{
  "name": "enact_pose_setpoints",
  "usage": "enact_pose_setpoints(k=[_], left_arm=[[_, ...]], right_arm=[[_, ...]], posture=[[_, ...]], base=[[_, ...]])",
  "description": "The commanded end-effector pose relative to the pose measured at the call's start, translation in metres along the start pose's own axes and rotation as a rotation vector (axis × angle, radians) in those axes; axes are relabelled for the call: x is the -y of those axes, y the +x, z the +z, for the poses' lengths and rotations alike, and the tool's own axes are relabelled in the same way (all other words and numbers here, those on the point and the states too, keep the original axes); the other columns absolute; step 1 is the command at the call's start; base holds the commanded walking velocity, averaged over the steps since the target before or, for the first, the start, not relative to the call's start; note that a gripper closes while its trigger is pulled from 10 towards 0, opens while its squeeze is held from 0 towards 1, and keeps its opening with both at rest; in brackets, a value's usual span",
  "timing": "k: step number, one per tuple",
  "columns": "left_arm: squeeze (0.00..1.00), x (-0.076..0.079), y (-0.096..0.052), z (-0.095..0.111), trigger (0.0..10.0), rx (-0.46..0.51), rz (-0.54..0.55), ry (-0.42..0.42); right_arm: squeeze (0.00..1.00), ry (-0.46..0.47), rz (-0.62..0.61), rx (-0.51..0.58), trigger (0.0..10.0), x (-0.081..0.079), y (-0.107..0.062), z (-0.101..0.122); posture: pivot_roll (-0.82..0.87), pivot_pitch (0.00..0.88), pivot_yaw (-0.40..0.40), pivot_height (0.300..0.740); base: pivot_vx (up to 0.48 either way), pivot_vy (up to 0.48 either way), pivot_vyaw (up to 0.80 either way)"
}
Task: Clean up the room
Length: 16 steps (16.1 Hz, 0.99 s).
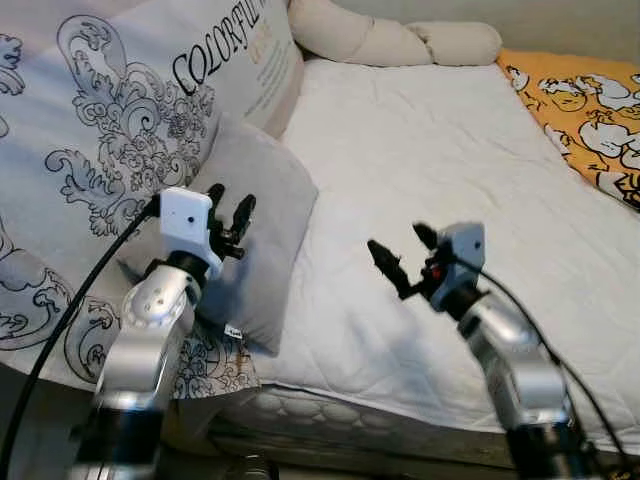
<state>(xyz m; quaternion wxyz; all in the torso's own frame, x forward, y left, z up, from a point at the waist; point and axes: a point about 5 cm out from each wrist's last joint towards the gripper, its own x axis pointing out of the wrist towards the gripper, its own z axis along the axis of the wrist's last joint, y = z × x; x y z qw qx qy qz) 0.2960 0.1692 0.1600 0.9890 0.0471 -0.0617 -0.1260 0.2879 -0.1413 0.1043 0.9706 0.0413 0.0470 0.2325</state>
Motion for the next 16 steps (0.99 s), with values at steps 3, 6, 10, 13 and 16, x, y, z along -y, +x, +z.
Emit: enact_pose_setpoints(k=[3, 6, 10, 13, 16], left_arm=[[0.58, 0.002, -0.021, -0.021, 10.0, -0.123, 0.076, 0.01], [0.59, -0.009, -0.027, -0.03, 10.0, -0.202, 0.133, 0.069], [0.59, -0.019, -0.03, -0.044, 10.0, -0.284, 0.191, 0.088], [0.6, -0.02, -0.026, -0.046, 10.0, -0.294, 0.213, 0.084], [0.59, -0.017, -0.025, -0.048, 10.0, -0.311, 0.202, 0.115]], right_arm=[[0.0, -0.07, -0.28, -0.1, 10.0, 0.016, -0.001, -0.012], [0.0, -0.078, -0.282, -0.1, 10.0, 0.016, 0.004, -0.012], [0.0, -0.1, -0.319, -0.109, 10.0, 0.014, 0.01, -0.011], [0.0, -0.12, -0.347, -0.113, 10.0, 0.015, 0.016, -0.009], [0.0, -0.115, -0.361, -0.134, 10.0, 0.019, 0.017, -0.014]], posture=[[0.02, 0.0, 0.0, 0.74], [0.06, 0.0, -0.015, 0.74], [0.0, 0.0, 0.009, 0.74], [0.01, 0.0, 0.004, 0.74], [0.05, 0.0, -0.021, 0.74]], base=[[0.0, -0.316, 0.0], [0.0, -0.354, 0.0], [0.0, -0.354, 0.0], [0.0, -0.36, 0.0], [0.0, -0.36, 0.0]])
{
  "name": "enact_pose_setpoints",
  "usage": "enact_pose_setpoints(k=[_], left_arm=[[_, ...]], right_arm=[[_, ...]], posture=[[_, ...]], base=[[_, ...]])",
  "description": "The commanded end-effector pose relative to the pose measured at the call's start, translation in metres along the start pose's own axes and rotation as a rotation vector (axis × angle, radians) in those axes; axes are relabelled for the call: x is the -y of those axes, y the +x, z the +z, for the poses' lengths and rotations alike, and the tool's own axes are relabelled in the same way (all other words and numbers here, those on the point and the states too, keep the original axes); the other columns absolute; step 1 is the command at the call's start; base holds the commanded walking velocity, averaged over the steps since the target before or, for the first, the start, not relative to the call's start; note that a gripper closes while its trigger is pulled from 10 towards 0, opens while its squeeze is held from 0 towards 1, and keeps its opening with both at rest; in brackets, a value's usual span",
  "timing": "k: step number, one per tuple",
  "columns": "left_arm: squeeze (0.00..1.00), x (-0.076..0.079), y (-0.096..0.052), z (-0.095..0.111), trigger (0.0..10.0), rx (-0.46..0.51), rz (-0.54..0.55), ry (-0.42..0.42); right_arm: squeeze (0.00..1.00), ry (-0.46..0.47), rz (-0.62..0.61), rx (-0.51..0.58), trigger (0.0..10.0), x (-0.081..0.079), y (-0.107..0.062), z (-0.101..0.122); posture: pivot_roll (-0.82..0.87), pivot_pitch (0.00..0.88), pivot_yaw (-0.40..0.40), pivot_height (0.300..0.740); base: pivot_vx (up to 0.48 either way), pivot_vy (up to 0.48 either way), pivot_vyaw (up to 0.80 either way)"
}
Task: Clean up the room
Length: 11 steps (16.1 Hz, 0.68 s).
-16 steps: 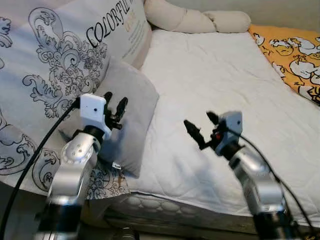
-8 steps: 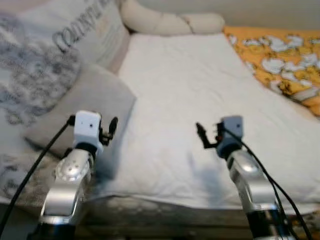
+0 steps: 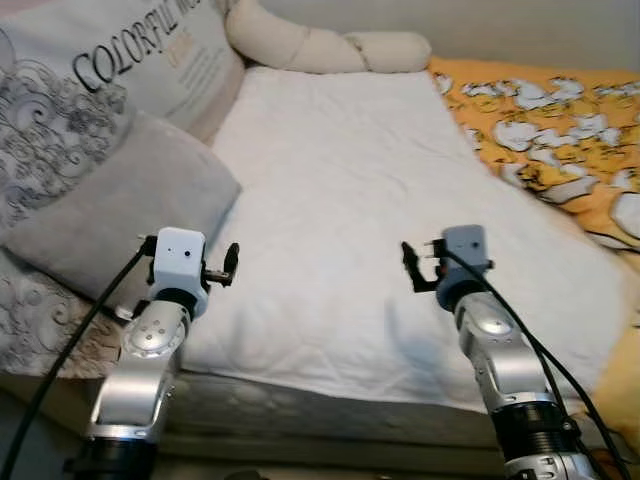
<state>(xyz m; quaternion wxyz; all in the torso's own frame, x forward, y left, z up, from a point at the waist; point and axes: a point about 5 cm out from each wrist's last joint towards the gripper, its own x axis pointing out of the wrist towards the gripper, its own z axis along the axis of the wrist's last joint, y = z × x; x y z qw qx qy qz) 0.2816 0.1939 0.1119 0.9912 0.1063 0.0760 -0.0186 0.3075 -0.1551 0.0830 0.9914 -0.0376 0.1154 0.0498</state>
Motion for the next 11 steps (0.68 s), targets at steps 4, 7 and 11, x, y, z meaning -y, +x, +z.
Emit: enact_pose_setpoints(k=[4, 7, 11], left_arm=[[0.61, -0.009, 0.005, 0.004, 10.0, -0.001, 0.035, 0.0], [0.64, -0.013, 0.007, 0.007, 10.0, 0.016, 0.072, -0.032], [0.86, -0.009, 0.009, 0.013, 10.0, 0.066, 0.083, -0.069]], right_arm=[[0.0, 0.082, 0.056, 0.016, 10.0, -0.013, 0.0, 0.001], [0.0, 0.127, -0.022, 0.006, 10.0, -0.001, 0.004, 0.002], [0.0, 0.14, -0.003, -0.005, 10.0, -0.006, 0.005, -0.002]], posture=[[0.02, 0.0, 0.001, 0.74], [0.02, 0.0, -0.003, 0.74], [0.06, 0.0, -0.011, 0.74]], base=[[0.0, -0.364, 0.0], [0.0, -0.361, 0.0], [0.0, -0.333, 0.0]])
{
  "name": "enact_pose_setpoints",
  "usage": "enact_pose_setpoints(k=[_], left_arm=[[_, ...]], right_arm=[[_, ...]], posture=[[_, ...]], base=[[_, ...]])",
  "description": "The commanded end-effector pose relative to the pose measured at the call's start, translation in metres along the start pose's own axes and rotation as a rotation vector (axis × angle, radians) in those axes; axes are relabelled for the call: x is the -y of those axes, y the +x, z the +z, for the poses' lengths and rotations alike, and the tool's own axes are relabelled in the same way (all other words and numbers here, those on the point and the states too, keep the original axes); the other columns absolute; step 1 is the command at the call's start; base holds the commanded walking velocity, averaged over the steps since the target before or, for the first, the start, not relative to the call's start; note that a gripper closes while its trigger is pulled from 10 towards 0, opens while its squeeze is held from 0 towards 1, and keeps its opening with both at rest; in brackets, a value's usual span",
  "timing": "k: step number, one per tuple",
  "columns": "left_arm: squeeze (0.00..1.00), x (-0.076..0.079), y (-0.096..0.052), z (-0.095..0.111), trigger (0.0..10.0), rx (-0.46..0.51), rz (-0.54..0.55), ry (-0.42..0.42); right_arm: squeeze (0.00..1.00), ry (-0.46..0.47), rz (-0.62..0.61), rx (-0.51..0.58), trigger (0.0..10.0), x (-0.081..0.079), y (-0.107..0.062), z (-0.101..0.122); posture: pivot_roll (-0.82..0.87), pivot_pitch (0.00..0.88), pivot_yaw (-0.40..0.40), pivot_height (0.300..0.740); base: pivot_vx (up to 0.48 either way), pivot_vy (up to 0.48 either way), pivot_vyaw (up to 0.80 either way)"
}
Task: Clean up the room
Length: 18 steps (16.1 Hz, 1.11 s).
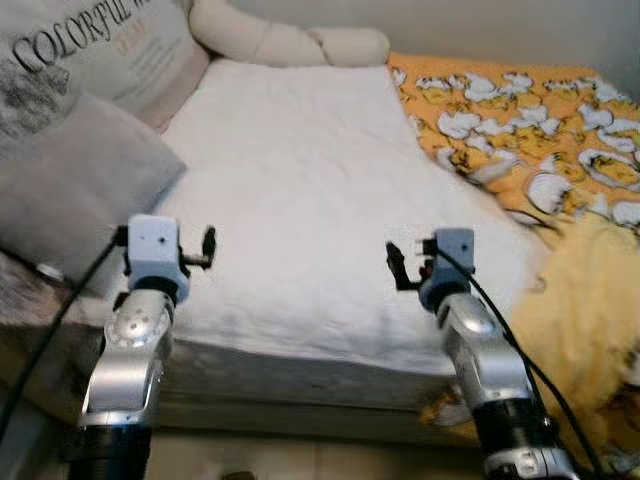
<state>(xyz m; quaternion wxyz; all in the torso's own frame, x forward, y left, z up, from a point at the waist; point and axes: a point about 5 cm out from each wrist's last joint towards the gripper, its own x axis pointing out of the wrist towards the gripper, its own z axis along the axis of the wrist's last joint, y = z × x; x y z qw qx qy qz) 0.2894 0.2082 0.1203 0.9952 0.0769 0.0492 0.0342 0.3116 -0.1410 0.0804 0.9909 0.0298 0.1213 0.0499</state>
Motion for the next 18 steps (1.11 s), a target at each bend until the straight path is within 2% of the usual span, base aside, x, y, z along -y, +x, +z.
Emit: enact_pose_setpoints(k=[1, 2, 3, 4, 5, 11, 13, 14, 18], left_arm=[[0.83, 0.008, 0.003, 0.004, 10.0, -0.013, -0.037, 0.004], [0.8, 0.01, 0.003, 0.003, 10.0, -0.056, -0.098, -0.003], [0.74, 0.01, 0.004, 0.005, 10.0, -0.054, -0.112, -0.005], [0.71, 0.006, 0.006, 0.009, 10.0, -0.013, -0.07, 0.049], [0.69, 0.006, 0.006, 0.01, 10.0, -0.012, -0.071, 0.052], [0.69, 0.004, 0.008, 0.012, 10.0, -0.004, -0.065, 0.069], [0.69, 0.004, 0.008, 0.014, 10.0, 0.0, -0.065, 0.07], [0.69, 0.004, 0.008, 0.014, 10.0, 0.001, -0.065, 0.068], [0.69, 0.005, 0.008, 0.013, 10.0, -0.004, -0.065, 0.063]], right_arm=[[0.0, 0.012, -0.011, 0.002, 10.0, 0.005, 0.0, -0.001], [0.0, 0.017, 0.003, 0.006, 10.0, 0.003, 0.0, 0.0], [0.0, 0.015, 0.008, 0.009, 10.0, 0.001, 0.001, 0.0], [0.0, 0.008, 0.012, 0.018, 10.0, 0.0, 0.002, 0.003], [0.0, 0.006, 0.013, 0.021, 10.0, 0.0, 0.003, 0.004], [0.0, 0.046, 0.003, 0.015, 10.0, 0.003, 0.003, 0.001], [0.0, 0.044, 0.008, 0.007, 10.0, 0.004, 0.004, -0.001], [0.0, 0.015, 0.019, 0.009, 10.0, 0.001, 0.004, -0.001], [0.0, 0.013, 0.029, 0.015, 10.0, -0.001, 0.003, -0.001]], posture=[[0.06, 0.0, -0.009, 0.74], [0.05, 0.0, -0.004, 0.74], [0.05, 0.0, -0.002, 0.74], [0.05, 0.0, -0.001, 0.74], [0.05, 0.0, -0.005, 0.74], [0.05, 0.0, -0.005, 0.74], [0.05, 0.0, -0.005, 0.74], [0.05, 0.0, -0.005, 0.74], [0.06, 0.0, 0.004, 0.74]], base=[[0.0, -0.289, 0.0], [0.0, -0.277, 0.0], [0.0, -0.27, 0.0], [0.0, -0.27, 0.0], [0.0, -0.274, 0.0], [0.0, -0.313, 0.0], [0.0, -0.338, 0.0], [0.0, -0.375, 0.0], [0.0, -0.406, 0.68]])
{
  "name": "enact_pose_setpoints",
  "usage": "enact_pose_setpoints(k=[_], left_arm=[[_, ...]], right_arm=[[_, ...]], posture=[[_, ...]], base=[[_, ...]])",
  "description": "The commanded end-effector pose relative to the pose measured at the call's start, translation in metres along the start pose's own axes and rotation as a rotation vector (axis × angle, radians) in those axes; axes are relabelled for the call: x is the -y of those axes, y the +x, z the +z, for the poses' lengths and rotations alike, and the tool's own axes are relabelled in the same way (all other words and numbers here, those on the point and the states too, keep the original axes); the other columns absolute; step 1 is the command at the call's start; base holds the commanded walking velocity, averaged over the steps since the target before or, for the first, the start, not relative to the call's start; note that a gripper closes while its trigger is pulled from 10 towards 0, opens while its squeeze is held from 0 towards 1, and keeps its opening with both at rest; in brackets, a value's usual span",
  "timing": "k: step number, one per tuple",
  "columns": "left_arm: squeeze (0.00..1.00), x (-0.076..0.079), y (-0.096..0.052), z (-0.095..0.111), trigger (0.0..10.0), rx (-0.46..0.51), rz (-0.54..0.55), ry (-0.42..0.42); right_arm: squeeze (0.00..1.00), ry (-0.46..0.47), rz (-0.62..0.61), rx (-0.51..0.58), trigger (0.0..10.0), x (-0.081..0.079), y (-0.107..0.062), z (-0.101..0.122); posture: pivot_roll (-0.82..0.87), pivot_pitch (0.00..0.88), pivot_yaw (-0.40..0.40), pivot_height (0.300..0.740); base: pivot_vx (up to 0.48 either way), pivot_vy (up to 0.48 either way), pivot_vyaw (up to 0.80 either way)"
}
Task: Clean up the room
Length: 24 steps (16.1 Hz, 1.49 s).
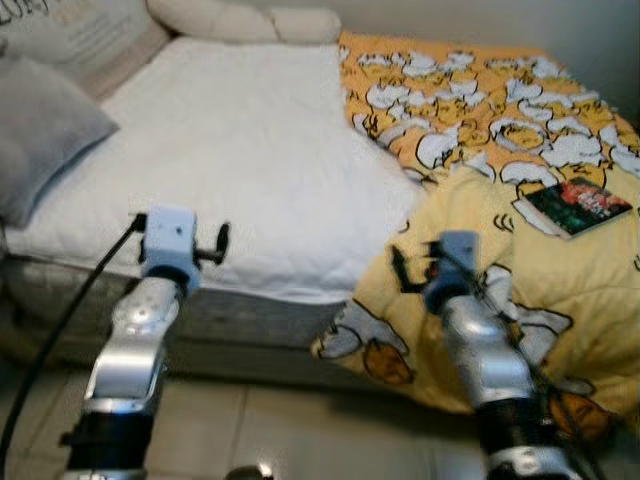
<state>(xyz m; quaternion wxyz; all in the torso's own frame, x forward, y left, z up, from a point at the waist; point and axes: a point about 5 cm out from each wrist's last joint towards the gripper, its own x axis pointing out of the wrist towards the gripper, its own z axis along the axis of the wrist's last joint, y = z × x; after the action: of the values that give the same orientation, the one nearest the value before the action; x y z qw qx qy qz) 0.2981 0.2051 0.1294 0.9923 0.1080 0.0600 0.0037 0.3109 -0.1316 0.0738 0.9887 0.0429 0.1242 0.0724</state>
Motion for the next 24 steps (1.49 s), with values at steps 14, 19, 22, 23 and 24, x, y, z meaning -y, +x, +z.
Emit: enact_pose_setpoints(k=[14, 19, 22, 23, 24], left_arm=[[0.69, 0.0072, 0.0009, 0.0008, 10.0, 0.003, -0.022, 0.002], [0.69, 0.0099, 0.0014, 0.0015, 10.0, 0.005, -0.028, 0.0], [0.69, 0.0112, 0.0014, 0.0008, 10.0, 0.003, -0.031, -0.003], [0.69, 0.0113, 0.0018, 0.0008, 10.0, 0.004, -0.031, -0.004], [0.69, 0.0115, 0.002, 0.0007, 10.0, 0.004, -0.031, -0.004]], right_arm=[[0.0, -0.012, -0.024, 0.014, 10.0, 0.0126, 0.0023, 0.0064], [0.0, -0.018, -0.013, 0.0, 10.0, 0.0117, 0.0028, 0.0041], [0.0, -0.02, -0.008, -0.002, 10.0, 0.0115, 0.0031, 0.0041], [0.0, -0.022, -0.006, -0.002, 10.0, 0.0118, 0.0034, 0.0044], [0.0, -0.027, -0.003, -0.001, 10.0, 0.0118, 0.0036, 0.0047]], posture=[[0.06, 0.0, 0.009, 0.74], [0.06, 0.0, 0.011, 0.74], [0.06, 0.0, 0.011, 0.74], [0.05, 0.0, 0.012, 0.74], [0.05, 0.0, 0.012, 0.74]], base=[[0.0, -0.409, 0.77], [0.0, -0.409, 0.2], [0.0, -0.411, 0.0], [0.0, -0.405, 0.0], [0.0, -0.409, 0.0]])
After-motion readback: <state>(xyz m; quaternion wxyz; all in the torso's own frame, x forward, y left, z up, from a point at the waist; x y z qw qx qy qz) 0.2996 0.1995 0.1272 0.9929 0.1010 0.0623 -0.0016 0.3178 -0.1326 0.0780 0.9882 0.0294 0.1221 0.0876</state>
